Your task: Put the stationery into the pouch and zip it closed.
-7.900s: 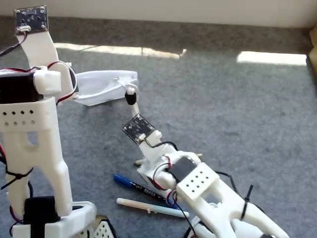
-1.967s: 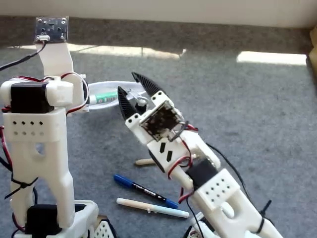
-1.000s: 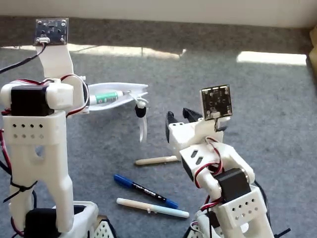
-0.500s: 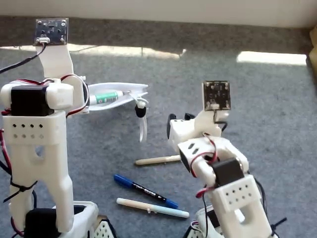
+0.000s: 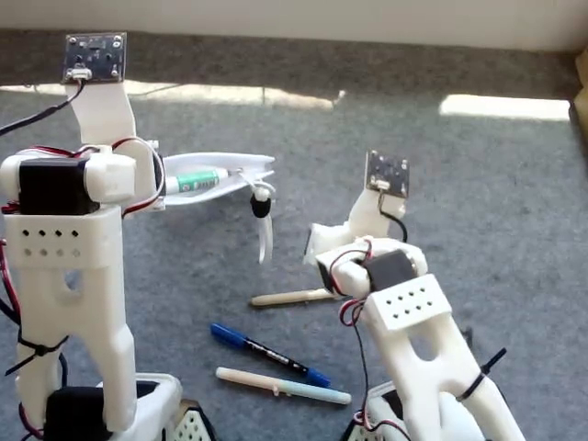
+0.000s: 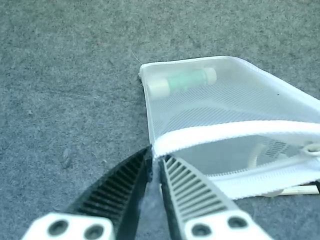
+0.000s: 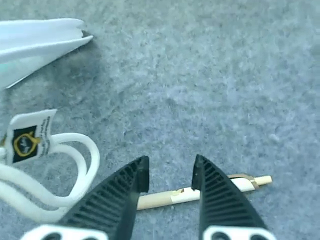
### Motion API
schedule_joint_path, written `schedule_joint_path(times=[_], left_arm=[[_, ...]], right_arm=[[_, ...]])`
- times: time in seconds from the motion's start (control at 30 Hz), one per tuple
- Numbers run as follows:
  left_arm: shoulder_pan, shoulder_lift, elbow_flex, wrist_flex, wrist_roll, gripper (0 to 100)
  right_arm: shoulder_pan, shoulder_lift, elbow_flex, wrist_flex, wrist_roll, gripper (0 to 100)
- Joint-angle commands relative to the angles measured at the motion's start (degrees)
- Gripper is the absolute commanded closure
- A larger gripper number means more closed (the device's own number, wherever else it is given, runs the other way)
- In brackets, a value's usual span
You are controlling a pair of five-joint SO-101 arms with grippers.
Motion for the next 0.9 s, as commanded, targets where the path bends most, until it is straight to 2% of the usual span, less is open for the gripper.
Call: schedule_joint_path(times=[0.0,0.1,0.33,0.87], left_arm=[[-0.7,0.6,0.5,-1.1,-0.4,99],[-0.7,0.6,0.5,-1.1,-0.4,99],[-0.7,0.6,0.6,-1.8,-0.4,99],[-0.7,0.6,0.6,-1.7,-0.4,99]], right_arm=[[3.0,2.1,-4.5,0.3,-1.5,86.1],[4.4,5.0,-5.8,0.7,-2.5,86.1],[4.6,13.8,-13.7,12.1,-2.9,86.0],[4.7,38.1,-25.1,19.3,-2.4,85.9]])
